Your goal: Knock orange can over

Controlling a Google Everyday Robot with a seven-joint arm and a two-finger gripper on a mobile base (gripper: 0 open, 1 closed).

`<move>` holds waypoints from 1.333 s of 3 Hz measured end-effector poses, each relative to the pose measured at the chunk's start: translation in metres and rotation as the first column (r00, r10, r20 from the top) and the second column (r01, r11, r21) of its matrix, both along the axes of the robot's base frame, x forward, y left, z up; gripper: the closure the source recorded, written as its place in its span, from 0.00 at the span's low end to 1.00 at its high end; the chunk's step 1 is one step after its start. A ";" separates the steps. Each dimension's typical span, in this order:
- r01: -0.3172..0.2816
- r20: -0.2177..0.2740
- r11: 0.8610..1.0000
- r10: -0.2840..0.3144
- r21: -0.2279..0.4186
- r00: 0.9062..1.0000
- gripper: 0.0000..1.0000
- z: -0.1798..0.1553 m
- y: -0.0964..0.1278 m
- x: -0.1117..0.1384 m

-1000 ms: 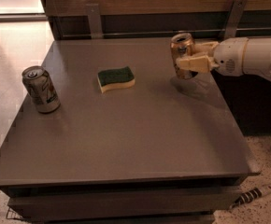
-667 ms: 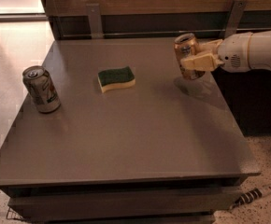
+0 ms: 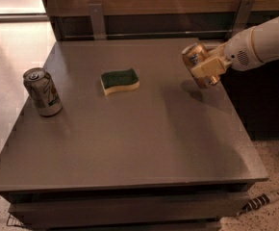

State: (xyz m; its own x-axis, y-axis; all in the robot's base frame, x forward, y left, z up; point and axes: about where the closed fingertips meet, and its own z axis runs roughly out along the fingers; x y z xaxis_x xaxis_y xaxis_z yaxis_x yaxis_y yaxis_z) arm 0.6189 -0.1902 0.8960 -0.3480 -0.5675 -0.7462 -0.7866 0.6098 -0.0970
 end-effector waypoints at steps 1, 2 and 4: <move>-0.037 -0.045 0.996 0.034 -0.075 0.998 1.00 -0.009 0.010 -0.003; -0.112 -0.093 0.986 0.101 -0.125 0.991 1.00 -0.022 0.030 -0.003; -0.173 -0.176 0.978 0.151 -0.117 0.973 1.00 -0.065 0.047 0.003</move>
Offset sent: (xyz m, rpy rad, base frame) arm -0.0027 0.0422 -0.0278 -0.1786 0.1127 0.1589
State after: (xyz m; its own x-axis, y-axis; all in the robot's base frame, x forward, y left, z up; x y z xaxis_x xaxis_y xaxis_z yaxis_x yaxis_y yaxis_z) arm 0.6218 -0.1434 0.8310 -0.3552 -0.7151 -0.6021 -0.8857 0.4634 -0.0279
